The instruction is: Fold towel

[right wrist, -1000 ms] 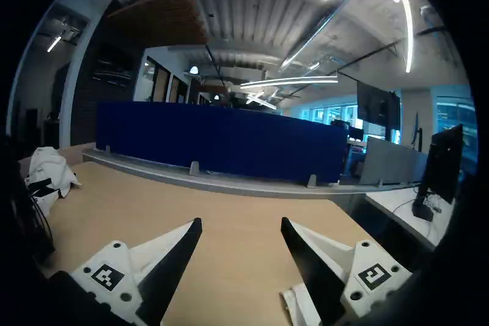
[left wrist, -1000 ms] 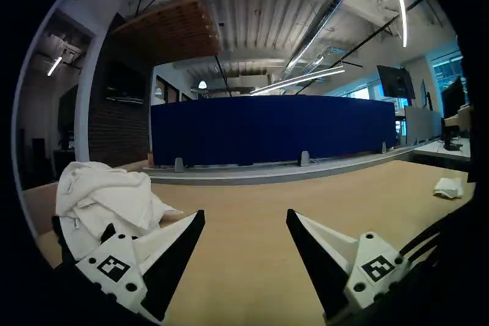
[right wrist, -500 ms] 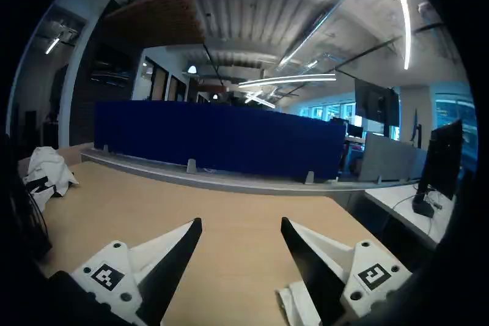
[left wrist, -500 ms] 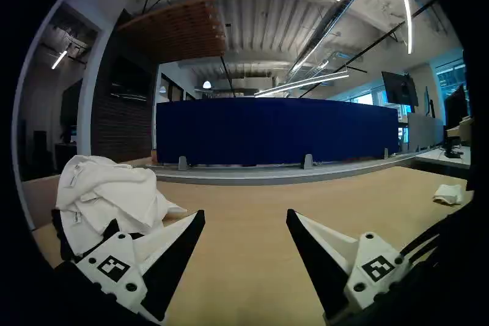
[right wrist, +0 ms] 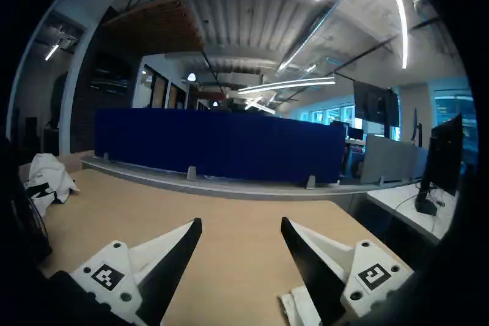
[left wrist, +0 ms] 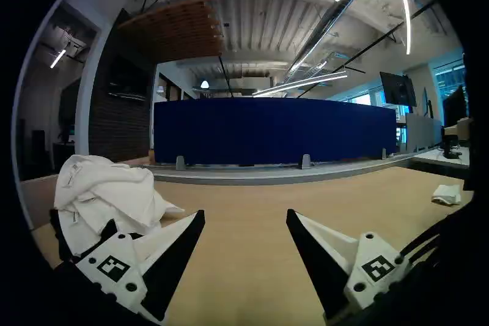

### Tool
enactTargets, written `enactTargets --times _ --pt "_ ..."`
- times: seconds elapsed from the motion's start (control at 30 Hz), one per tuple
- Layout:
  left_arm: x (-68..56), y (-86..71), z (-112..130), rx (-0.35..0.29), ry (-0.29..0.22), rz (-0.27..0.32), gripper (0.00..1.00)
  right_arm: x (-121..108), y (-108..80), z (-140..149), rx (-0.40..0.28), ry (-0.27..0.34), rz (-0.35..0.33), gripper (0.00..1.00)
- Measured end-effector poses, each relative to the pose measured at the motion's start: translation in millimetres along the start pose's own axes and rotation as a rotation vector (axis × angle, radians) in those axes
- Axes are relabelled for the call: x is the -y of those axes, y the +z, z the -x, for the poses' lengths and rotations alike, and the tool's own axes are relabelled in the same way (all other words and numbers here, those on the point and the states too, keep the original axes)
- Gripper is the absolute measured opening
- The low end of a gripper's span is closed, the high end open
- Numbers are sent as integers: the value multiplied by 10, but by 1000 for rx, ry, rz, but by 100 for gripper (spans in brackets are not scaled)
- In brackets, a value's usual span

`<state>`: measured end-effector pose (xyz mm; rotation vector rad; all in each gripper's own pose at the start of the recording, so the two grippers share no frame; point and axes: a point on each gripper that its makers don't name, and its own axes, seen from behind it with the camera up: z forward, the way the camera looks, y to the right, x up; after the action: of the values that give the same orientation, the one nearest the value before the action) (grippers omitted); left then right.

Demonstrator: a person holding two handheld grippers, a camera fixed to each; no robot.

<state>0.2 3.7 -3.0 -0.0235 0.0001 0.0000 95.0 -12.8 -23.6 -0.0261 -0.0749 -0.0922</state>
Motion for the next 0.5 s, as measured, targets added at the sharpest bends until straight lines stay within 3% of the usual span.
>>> enactTargets --times 0.2,0.5 --pt "-9 -2 5 0 0 0 99 -12 27 -28 -54 13 -8 100" --pt "-7 -5 1 0 0 0 99 -71 118 299 -72 83 -9 100"
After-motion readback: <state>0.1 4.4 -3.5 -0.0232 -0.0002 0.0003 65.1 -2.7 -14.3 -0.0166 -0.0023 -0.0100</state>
